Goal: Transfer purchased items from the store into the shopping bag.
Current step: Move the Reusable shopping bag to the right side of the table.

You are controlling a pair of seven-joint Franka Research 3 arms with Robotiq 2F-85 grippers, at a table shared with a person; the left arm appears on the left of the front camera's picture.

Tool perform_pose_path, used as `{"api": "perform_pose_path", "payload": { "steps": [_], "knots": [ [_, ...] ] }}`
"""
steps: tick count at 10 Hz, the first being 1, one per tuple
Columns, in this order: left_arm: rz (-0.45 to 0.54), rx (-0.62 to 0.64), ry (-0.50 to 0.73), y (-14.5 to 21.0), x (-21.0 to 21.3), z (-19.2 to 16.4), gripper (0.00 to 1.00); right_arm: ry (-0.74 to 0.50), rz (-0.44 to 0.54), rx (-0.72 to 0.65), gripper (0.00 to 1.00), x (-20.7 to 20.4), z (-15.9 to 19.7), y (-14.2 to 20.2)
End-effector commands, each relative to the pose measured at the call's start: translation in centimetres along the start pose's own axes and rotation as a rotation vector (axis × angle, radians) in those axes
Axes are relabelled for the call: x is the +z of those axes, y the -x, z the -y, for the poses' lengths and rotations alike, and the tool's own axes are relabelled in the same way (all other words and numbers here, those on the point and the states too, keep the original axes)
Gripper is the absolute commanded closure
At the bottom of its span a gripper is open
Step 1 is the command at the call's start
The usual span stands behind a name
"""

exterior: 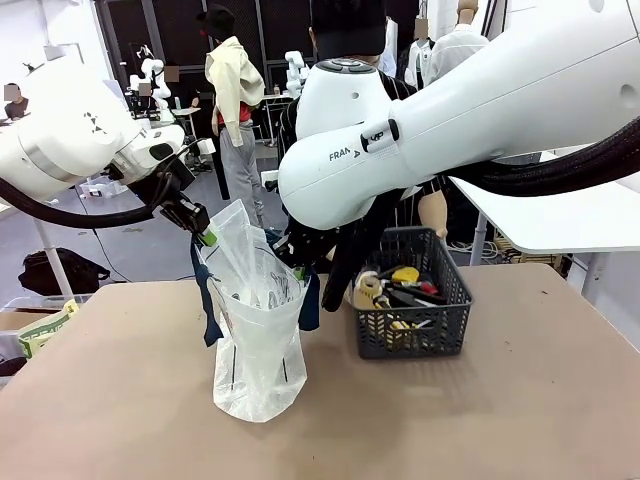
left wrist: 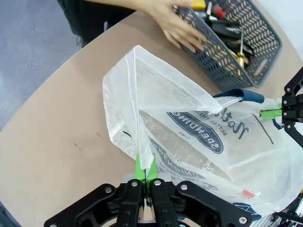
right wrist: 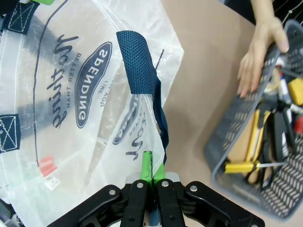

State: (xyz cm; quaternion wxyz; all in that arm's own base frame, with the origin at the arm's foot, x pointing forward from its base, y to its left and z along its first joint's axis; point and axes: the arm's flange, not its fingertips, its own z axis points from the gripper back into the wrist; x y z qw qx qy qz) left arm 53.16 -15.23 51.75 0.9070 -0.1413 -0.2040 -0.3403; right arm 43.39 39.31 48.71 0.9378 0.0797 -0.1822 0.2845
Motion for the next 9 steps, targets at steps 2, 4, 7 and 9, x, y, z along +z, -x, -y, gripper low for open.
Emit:
{"api": "perform_pose_path", "payload": {
  "steps": [2,4,7,9],
  "knots": [
    [0.006,-0.003,-0.005,0.0,0.3,-0.1,1.0,0.0,0.0,0.0,1.0,0.0,0.0,0.0],
    [0.006,-0.003,-0.005,0.0,0.3,-0.1,1.0,0.085,-0.1,-0.036,1.0,-0.6,-0.8,-0.3],
    [-0.036,0.041,-0.014,0.1,-0.1,0.0,1.0,0.075,-0.218,-0.045,1.0,-0.8,-1.4,-0.3],
    [-0.108,0.082,0.018,0.0,-0.3,0.0,1.0,0.035,-0.202,0.021,1.0,-0.5,-1.7,-0.1]
  ]
}}
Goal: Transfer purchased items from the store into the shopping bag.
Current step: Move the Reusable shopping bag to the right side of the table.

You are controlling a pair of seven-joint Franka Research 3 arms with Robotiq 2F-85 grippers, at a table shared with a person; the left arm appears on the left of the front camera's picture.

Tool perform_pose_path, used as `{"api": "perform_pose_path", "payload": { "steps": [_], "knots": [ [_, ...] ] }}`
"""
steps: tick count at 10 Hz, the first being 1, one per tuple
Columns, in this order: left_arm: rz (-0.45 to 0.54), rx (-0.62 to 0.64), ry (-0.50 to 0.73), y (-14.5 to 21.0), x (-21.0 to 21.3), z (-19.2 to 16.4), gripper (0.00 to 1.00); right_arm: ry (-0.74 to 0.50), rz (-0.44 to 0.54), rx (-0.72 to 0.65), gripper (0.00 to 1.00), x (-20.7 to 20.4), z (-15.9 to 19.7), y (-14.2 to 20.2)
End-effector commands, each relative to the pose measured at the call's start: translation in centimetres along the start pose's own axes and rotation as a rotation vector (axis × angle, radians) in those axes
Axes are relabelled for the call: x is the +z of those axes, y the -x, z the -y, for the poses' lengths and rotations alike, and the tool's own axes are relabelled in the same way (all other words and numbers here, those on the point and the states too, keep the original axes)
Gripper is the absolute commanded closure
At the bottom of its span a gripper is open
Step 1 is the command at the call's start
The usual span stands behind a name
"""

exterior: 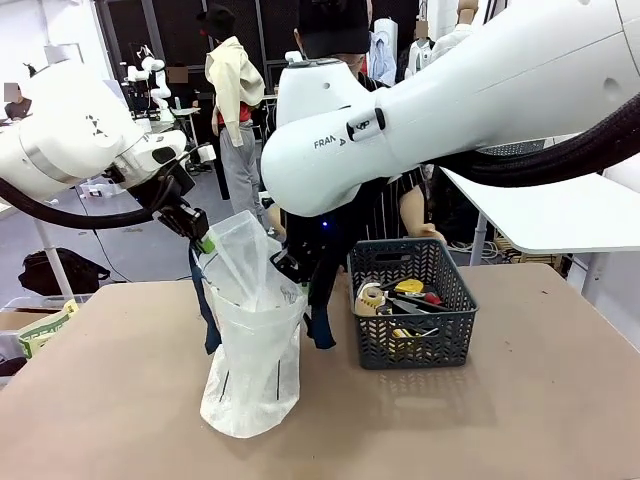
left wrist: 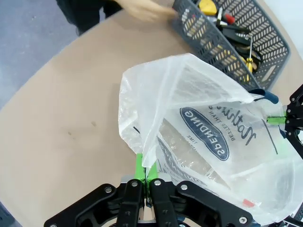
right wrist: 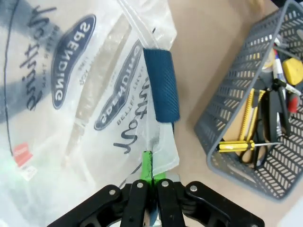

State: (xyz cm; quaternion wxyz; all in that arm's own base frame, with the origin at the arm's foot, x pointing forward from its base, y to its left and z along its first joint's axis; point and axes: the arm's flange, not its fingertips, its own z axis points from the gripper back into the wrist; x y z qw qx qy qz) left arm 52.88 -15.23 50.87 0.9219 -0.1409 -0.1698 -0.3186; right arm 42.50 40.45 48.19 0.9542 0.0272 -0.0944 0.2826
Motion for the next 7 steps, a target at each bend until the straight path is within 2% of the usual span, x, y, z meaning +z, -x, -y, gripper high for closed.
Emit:
{"api": "perform_pose_path", "payload": {
  "steps": [1,3,7],
  "knots": [
    [-0.045,0.021,0.064,-0.37,0.61,0.08,1.0,-0.012,0.016,0.018,1.0,0.26,-0.33,-0.32],
    [-0.034,0.05,0.037,-0.64,0.66,-0.22,1.0,-0.023,0.014,0.02,1.0,0.28,-0.17,-0.57],
    [-0.042,0.019,0.038,0.25,-0.04,0.29,1.0,-0.006,0.015,0.007,1.0,0.55,-0.46,-0.32]
  ]
}}
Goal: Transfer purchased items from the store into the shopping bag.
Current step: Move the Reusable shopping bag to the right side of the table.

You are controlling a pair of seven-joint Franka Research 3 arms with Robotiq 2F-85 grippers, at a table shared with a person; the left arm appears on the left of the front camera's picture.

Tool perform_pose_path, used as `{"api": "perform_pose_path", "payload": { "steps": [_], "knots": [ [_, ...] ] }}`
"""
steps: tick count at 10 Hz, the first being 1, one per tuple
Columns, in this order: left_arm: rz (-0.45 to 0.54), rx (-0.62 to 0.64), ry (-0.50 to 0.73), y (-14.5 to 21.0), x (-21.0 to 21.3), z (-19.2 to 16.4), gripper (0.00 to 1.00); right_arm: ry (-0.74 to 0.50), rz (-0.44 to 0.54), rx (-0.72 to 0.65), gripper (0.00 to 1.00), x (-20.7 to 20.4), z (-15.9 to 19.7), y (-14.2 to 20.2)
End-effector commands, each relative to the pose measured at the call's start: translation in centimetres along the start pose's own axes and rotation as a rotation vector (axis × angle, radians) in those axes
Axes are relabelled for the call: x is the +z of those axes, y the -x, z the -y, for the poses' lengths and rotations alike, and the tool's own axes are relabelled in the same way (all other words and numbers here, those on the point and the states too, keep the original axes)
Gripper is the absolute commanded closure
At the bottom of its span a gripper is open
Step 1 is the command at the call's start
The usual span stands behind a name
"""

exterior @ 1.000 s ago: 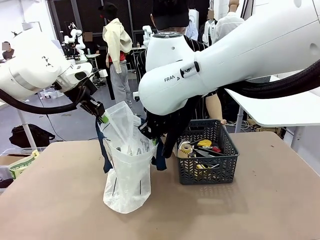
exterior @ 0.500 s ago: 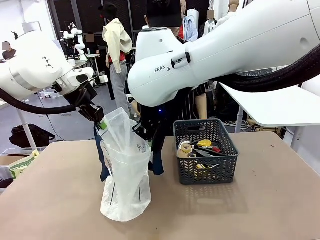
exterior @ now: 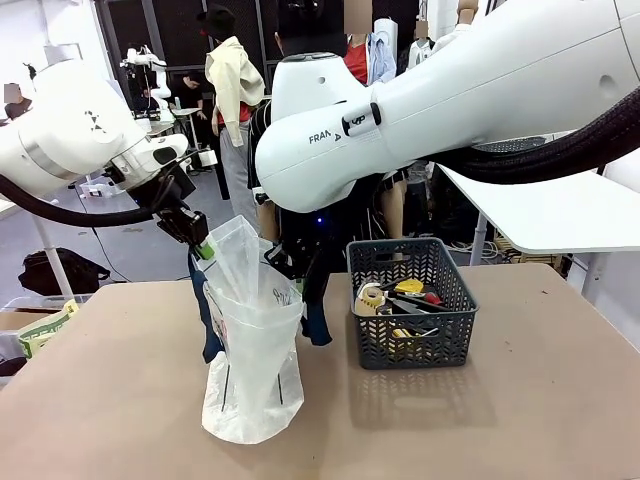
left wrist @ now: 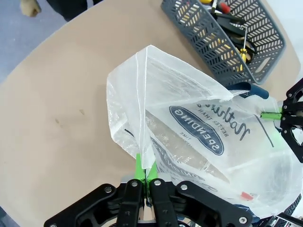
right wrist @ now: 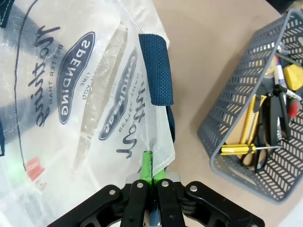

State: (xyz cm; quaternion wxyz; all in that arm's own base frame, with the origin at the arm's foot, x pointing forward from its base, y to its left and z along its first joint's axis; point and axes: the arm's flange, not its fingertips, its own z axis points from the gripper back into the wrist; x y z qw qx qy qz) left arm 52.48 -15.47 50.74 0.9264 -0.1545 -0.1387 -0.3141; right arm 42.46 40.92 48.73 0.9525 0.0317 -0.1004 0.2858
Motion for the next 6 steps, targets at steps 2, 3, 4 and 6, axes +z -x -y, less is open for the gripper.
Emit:
{"api": "perform_pose_path", "payload": {
  "steps": [2,3,4,6],
  "knots": [
    [0.006,-0.006,-0.004,0.04,0.08,-0.12,1.0,0.0,0.001,0.001,1.0,0.06,-0.05,0.01],
    [0.006,-0.006,-0.004,0.04,0.08,-0.12,1.0,0.0,0.001,0.001,1.0,0.06,-0.05,0.01],
    [0.006,-0.006,-0.004,0.04,0.08,-0.12,1.0,0.0,0.001,0.001,1.0,0.06,-0.05,0.01],
    [0.006,-0.006,-0.004,0.04,0.08,-0.12,1.0,0.0,0.001,0.001,1.0,0.06,-0.05,0.01]
  ]
}}
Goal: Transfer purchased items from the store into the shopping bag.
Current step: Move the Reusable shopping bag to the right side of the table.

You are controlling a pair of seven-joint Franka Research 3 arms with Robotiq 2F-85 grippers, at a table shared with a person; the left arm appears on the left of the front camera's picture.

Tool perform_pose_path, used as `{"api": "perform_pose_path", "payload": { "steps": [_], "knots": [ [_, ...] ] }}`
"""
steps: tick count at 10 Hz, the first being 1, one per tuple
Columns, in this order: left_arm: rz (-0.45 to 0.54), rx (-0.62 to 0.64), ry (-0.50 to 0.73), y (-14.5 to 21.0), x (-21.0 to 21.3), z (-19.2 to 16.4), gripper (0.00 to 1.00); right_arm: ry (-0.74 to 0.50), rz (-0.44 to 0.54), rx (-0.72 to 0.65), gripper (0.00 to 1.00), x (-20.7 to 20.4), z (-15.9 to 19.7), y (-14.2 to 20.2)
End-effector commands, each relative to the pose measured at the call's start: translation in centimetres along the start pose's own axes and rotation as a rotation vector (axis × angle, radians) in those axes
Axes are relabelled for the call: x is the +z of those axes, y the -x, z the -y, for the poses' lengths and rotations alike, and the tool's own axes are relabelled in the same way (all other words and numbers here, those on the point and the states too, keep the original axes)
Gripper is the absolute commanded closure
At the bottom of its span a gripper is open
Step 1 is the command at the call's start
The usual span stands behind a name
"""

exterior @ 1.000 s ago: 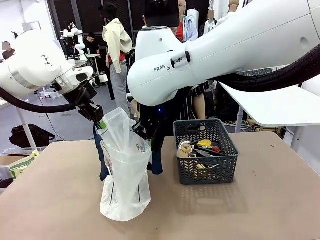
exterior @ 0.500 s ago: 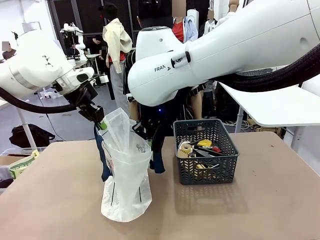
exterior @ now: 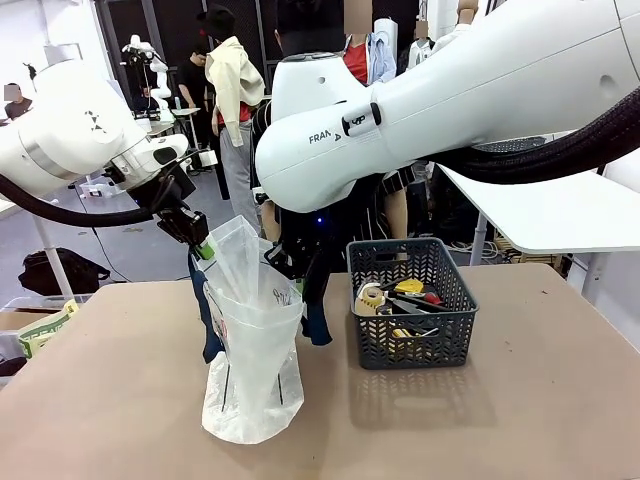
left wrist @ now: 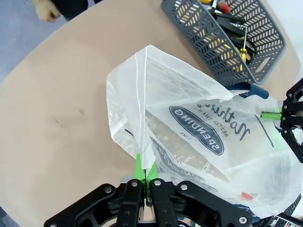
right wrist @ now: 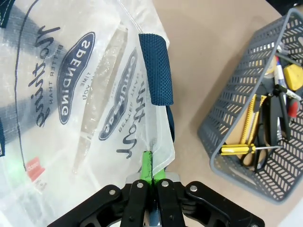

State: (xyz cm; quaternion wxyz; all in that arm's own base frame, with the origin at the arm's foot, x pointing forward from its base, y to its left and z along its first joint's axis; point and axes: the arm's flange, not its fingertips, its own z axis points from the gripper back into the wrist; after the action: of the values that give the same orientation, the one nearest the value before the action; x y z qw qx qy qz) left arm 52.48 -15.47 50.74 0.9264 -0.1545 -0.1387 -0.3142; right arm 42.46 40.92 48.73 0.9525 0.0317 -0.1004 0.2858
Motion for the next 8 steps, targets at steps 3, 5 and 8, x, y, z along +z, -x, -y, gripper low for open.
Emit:
{"api": "perform_pose_path", "payload": {
  "steps": [3,5,8],
  "knots": [
    [0.007,-0.005,-0.004,0.04,0.09,-0.13,1.0,0.0,0.001,0.001,1.0,0.06,-0.05,0.01],
    [0.007,-0.005,-0.004,0.04,0.09,-0.13,1.0,0.0,0.001,0.001,1.0,0.06,-0.05,0.01],
    [0.007,-0.005,-0.004,0.04,0.09,-0.13,1.0,0.0,0.001,0.001,1.0,0.06,-0.05,0.01]
  ]
}}
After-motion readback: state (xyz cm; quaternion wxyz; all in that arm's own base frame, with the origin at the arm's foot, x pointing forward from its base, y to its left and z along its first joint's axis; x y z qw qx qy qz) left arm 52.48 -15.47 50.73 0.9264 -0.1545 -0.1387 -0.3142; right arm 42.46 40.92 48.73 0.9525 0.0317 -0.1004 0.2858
